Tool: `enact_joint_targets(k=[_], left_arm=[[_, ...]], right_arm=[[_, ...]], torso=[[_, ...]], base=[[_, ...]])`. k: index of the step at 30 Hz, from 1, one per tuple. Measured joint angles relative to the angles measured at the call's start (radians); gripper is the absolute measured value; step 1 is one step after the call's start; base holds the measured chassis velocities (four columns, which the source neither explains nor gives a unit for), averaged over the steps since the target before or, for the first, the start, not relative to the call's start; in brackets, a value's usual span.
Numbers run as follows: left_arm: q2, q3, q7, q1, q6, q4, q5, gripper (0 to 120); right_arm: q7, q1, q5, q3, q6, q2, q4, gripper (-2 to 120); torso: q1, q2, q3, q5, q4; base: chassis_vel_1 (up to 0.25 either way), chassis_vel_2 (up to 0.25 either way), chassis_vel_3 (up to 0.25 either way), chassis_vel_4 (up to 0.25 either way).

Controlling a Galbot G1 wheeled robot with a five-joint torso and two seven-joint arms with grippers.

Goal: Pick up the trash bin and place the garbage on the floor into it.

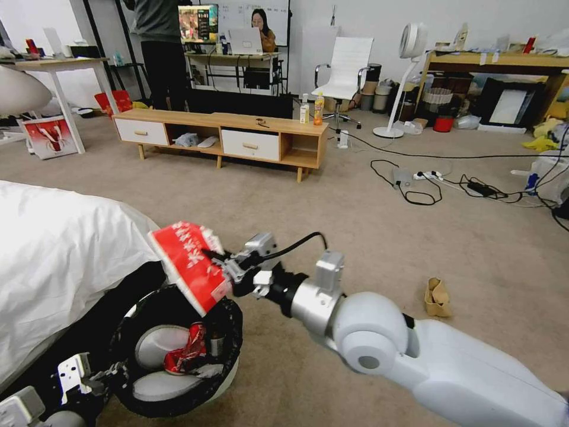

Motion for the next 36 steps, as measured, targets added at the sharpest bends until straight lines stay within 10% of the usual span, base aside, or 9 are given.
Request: enact_joint_targets(k=[36], left_arm=[[0.000,0.009,-0.001,-0.019,-0.001,0.018,0.000,3]], right_arm=[[0.010,-0.016,-0.113,-0.213,0.000,0.101,-0.225,0]], torso=[[0.000,0.000,0.000,0.0001,-0.0001]], base=[[0.000,0.000,0.000,0.000]])
